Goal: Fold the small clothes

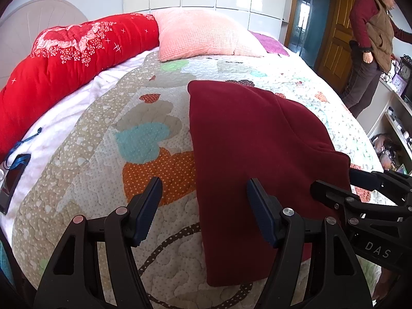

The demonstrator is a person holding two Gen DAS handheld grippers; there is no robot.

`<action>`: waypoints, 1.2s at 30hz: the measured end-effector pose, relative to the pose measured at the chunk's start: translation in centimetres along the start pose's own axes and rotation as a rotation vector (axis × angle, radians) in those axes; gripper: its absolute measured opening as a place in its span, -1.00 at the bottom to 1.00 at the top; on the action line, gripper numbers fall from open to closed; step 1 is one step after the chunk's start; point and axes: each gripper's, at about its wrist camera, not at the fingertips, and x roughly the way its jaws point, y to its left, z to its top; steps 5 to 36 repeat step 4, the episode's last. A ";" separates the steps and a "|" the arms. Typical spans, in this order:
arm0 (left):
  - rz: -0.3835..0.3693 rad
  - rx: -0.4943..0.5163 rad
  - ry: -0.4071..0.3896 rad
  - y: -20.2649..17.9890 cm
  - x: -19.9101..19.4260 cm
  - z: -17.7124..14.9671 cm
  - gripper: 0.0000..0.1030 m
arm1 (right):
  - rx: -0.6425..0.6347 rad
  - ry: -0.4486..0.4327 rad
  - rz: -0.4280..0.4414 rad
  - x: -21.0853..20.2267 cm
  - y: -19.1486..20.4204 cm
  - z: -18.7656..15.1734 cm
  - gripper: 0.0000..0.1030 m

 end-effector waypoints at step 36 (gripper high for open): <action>-0.004 0.009 -0.003 0.2 0.1 0.1 0.32 | -0.001 0.001 -0.001 0.0 0.0 0.0 0.07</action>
